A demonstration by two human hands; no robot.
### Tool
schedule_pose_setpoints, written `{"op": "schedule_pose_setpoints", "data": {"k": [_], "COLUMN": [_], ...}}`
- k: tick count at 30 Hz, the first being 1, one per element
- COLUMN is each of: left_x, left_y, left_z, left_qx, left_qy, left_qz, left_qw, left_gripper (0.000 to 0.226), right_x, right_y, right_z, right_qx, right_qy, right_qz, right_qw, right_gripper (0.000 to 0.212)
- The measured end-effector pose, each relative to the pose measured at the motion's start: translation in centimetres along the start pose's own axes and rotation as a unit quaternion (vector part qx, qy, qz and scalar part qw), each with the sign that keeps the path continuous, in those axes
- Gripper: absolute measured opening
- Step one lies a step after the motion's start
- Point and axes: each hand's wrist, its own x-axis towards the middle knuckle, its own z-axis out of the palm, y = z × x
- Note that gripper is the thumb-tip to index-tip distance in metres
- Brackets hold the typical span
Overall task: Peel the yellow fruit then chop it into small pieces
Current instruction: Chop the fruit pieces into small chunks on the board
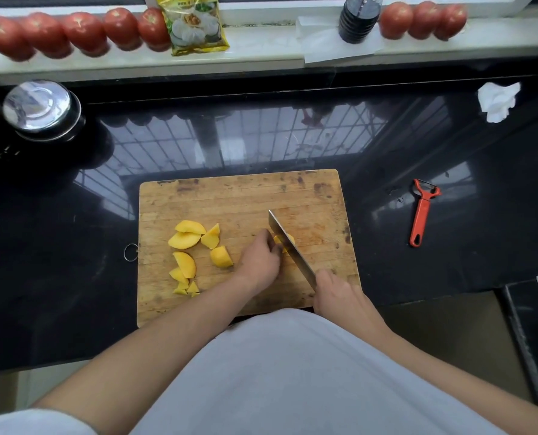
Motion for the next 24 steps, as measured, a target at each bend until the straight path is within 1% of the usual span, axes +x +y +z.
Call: {"op": "schedule_pose_setpoints", "data": {"k": [2,4,6,10,13,15,18,24], "left_x": [0.0,-0.1,0.0,0.0,0.1,0.1,0.0,-0.1], "left_y": [0.0,0.2,0.3,0.2,-0.1,-0.2,-0.1,0.2], "left_z": [0.0,0.0,0.0,-0.1,-0.1,-0.1,-0.1,0.0], "left_qx": [-0.002,-0.011,-0.018,-0.004,-0.001,0.002,0.001,0.010], "left_qy": [-0.003,-0.010,-0.013,-0.009,-0.011,-0.011,-0.004,0.011], "left_qz": [0.002,0.007,0.007,0.003,-0.004,-0.005,-0.002,0.001], "left_qw": [1.000,1.000,1.000,1.000,1.000,1.000,1.000,1.000], "left_gripper": [0.012,0.007,0.007,0.008,0.013,0.014,0.014,0.020], "right_x": [0.3,1.4,2.8,4.2,3.4,2.6,2.0,1.7], "right_y": [-0.1,-0.8,-1.8,-2.5,-1.8,-1.4,-1.2,-1.2], "right_z": [0.3,0.6,0.8,0.4,0.5,0.5,0.6,0.6], "right_qx": [0.000,0.005,0.017,0.082,0.086,0.075,0.051,0.029], "right_qy": [-0.011,-0.014,0.010,0.064,0.088,0.083,0.055,0.042], "right_qz": [0.008,0.012,0.005,-0.005,-0.004,-0.005,-0.012,-0.014], "right_qw": [1.000,1.000,1.000,0.995,0.992,0.994,0.997,0.999], "right_gripper": [0.005,0.012,0.015,0.006,0.007,0.006,0.009,0.010]}}
